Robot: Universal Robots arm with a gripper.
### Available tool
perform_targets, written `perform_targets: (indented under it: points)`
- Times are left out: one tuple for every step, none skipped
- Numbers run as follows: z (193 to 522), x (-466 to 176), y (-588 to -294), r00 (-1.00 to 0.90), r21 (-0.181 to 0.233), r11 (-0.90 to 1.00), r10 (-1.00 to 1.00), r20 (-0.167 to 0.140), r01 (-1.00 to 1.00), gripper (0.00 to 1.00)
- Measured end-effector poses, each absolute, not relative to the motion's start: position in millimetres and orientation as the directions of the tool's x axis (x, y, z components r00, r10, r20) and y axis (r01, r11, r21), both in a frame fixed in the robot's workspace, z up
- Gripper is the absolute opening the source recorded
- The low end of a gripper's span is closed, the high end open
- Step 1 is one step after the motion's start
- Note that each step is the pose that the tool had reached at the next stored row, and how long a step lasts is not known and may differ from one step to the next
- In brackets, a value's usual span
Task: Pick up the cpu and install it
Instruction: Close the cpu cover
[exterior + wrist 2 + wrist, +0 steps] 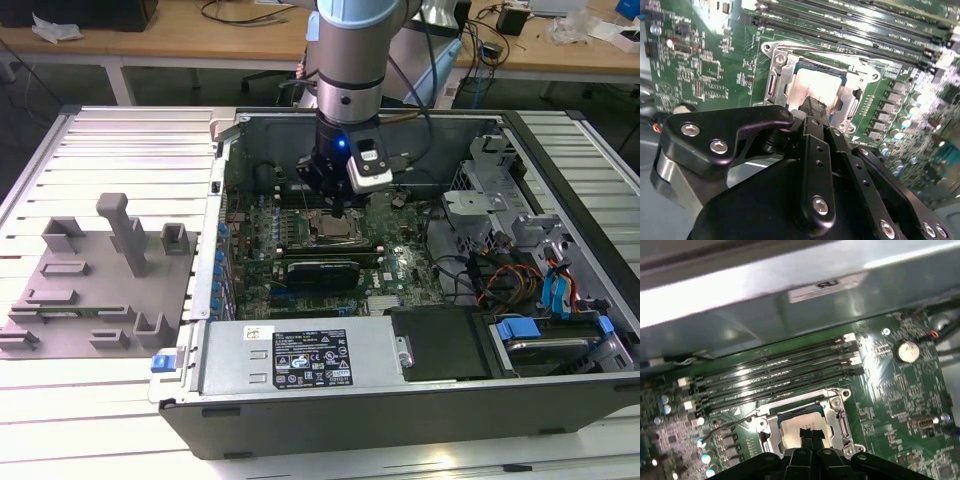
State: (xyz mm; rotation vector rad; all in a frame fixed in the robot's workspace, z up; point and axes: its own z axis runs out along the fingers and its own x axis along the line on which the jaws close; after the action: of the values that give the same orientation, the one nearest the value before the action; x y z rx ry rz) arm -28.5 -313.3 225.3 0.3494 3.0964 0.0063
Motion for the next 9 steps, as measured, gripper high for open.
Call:
perform_targets:
  points:
    - [225.2,-28.5,-313.3,-0.978,0.007,0.979,0.206,-0.025,0.206,0.11]
    - [225.0,-28.5,-313.3,-0.984,0.007,0.984,0.176,-0.025,0.176,0.11]
    - [224.9,-28.5,-313.3,-0.987,0.007,0.987,0.16,-0.025,0.16,0.11]
    - [224.7,-28.5,-313.3,-0.99,0.007,0.99,0.14,-0.025,0.14,0.11]
    - [224.5,-28.5,-313.3,-0.992,0.007,0.992,0.124,-0.025,0.124,0.11]
    - [224.4,-28.5,-313.3,-0.994,0.006,0.994,0.106,-0.025,0.106,0.11]
    - [224.2,-28.4,-313.2,-0.995,0.003,0.996,0.093,-0.025,0.093,0.11]
    - [224.2,-28.4,-313.3,-0.996,0.0,0.996,0.087,-0.025,0.087,0.11]
    - [224.2,-28.4,-313.3,-0.996,-0.002,0.996,0.084,-0.025,0.085,0.11]
